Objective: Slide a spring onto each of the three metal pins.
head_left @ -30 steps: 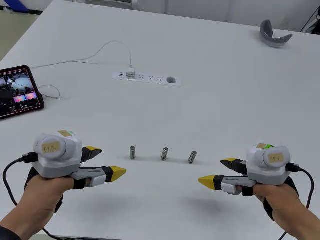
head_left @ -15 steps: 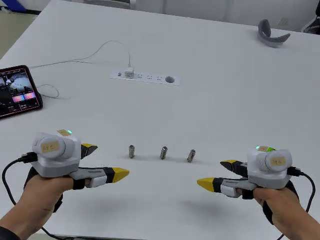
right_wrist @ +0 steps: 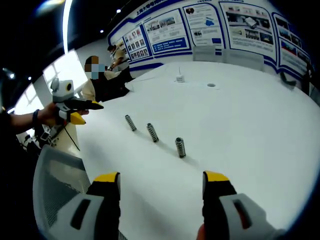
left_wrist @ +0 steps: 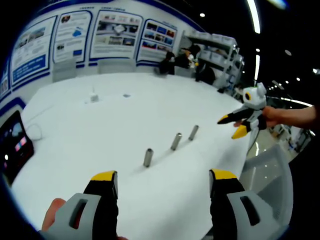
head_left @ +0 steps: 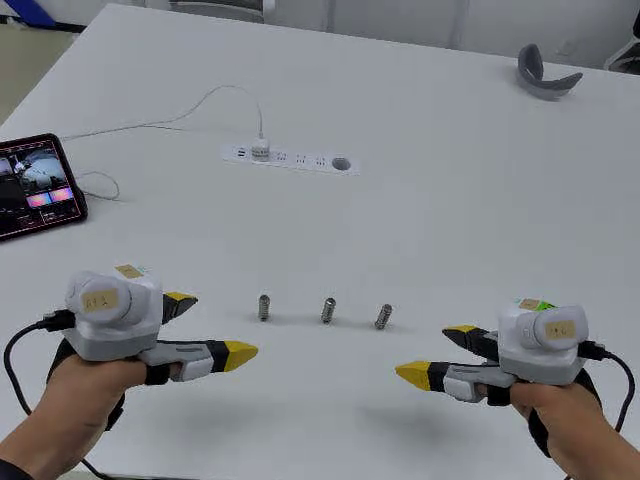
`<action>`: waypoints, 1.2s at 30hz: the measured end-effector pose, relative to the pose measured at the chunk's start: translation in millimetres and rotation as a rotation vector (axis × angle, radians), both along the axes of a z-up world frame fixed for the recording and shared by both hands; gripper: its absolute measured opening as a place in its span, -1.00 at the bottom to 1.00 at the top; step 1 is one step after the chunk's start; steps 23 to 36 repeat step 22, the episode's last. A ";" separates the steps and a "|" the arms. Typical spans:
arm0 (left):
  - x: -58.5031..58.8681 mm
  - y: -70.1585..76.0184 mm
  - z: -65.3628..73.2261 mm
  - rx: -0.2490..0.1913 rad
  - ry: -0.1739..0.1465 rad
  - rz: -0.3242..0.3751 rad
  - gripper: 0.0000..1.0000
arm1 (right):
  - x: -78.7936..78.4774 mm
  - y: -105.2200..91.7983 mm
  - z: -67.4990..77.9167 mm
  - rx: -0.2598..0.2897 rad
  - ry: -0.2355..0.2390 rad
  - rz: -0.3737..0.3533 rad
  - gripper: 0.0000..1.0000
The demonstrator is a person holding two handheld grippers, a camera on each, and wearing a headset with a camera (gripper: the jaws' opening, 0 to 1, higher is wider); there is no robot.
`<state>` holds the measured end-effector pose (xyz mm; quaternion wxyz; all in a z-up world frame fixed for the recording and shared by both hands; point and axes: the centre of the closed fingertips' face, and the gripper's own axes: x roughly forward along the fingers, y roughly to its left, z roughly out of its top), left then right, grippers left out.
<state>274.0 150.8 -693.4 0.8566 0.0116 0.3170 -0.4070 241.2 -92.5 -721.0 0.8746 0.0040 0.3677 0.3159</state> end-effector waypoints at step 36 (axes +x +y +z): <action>1.4 1.9 -0.8 0.003 0.006 -0.005 0.47 | -4.8 -0.5 -0.8 0.006 0.003 0.001 0.39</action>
